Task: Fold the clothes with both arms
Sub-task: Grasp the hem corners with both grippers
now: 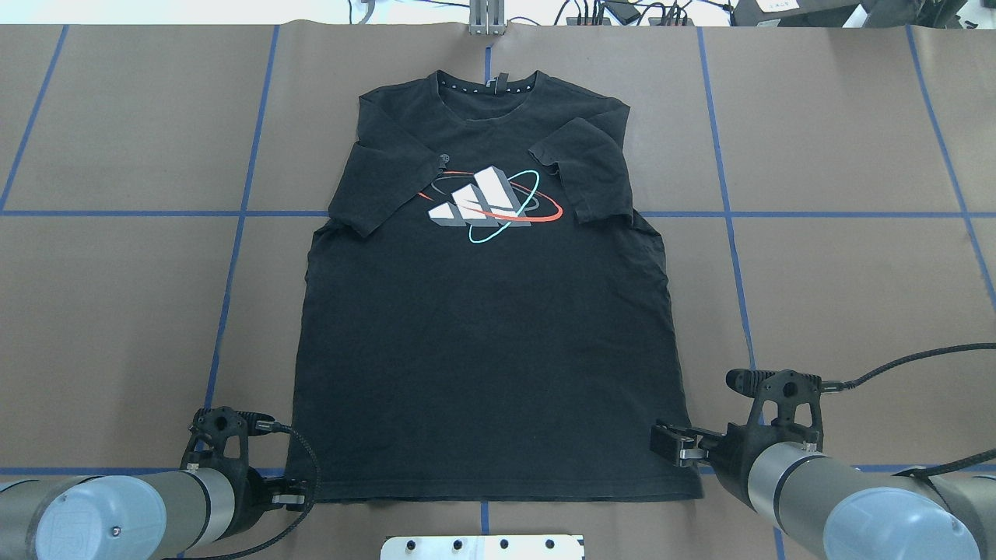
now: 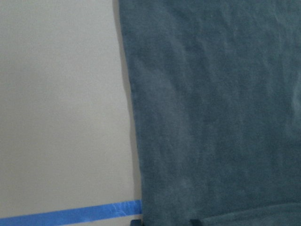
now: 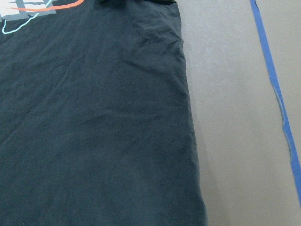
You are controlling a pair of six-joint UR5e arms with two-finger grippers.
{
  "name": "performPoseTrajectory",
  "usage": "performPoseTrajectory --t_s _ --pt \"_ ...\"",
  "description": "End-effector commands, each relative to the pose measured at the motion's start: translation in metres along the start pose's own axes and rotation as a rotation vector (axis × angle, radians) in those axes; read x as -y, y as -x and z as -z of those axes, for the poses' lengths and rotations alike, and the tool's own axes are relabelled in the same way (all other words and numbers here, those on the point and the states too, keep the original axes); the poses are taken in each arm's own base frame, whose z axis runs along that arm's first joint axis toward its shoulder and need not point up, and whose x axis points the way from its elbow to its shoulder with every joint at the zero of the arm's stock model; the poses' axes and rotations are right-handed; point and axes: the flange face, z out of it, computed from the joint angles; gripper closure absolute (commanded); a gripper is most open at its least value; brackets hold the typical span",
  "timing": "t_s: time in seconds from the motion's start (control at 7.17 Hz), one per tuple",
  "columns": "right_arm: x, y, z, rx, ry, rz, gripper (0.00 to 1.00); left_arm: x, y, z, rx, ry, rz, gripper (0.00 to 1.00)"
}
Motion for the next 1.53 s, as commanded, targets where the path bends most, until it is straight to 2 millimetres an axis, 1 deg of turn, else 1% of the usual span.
performPoseTrajectory --t_s 0.0,0.28,0.42,0.56,0.84,0.98,1.26,1.4 --pt "-0.001 0.0 -0.001 -0.001 0.001 0.001 0.0 0.0 0.001 0.0 0.004 0.001 0.0 1.0" --pt "-0.005 -0.001 -0.002 -0.004 0.006 0.005 0.0 0.0 -0.001 0.002 -0.003 -0.002 0.0 1.0" --pt "-0.019 -0.01 -0.006 -0.024 0.002 0.011 0.0 0.001 -0.003 0.003 -0.006 -0.002 0.0 1.0" --pt "-0.034 -0.012 -0.008 -0.028 -0.024 0.013 0.0 0.001 -0.005 0.004 -0.011 -0.003 0.002 1.0" --pt "-0.065 -0.022 -0.029 -0.061 -0.075 0.075 0.01 0.001 -0.008 0.009 -0.023 -0.002 0.003 1.0" --pt "-0.077 -0.026 -0.038 -0.071 -0.096 0.096 0.03 0.001 -0.009 0.009 -0.026 -0.002 0.003 1.0" --pt "-0.094 -0.03 -0.047 -0.078 -0.117 0.112 0.23 0.002 -0.011 0.013 -0.036 -0.002 0.003 1.0" --pt "-0.097 -0.028 -0.046 -0.072 -0.115 0.115 0.36 0.002 -0.012 0.013 -0.037 -0.004 0.003 1.0"
